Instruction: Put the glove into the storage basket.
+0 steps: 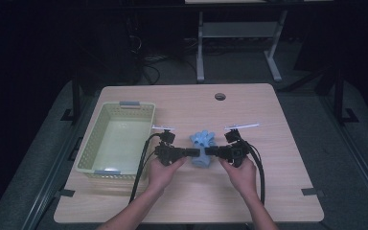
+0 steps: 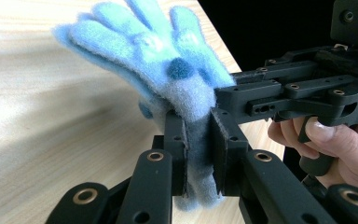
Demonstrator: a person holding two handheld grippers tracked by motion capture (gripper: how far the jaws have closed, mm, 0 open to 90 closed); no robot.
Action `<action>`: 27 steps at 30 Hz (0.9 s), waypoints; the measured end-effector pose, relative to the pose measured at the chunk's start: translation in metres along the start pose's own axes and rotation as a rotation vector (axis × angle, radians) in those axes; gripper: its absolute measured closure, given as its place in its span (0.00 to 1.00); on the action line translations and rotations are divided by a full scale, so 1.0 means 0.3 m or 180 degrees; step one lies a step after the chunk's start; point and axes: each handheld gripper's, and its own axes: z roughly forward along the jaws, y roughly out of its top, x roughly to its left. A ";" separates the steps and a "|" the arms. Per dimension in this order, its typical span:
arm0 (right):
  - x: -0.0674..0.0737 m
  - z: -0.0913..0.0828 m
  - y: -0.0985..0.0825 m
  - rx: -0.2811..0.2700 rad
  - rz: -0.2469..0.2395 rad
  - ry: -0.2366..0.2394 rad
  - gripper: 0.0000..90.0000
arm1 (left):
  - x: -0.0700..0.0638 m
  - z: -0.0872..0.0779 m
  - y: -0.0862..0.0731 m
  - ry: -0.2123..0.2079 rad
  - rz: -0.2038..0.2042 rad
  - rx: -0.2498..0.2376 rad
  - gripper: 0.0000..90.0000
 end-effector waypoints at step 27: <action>0.097 0.008 0.117 -0.0108 -0.0092 0.0230 0.90 | -0.016 -0.159 0.079 -0.0011 0.0110 -0.0150 0.87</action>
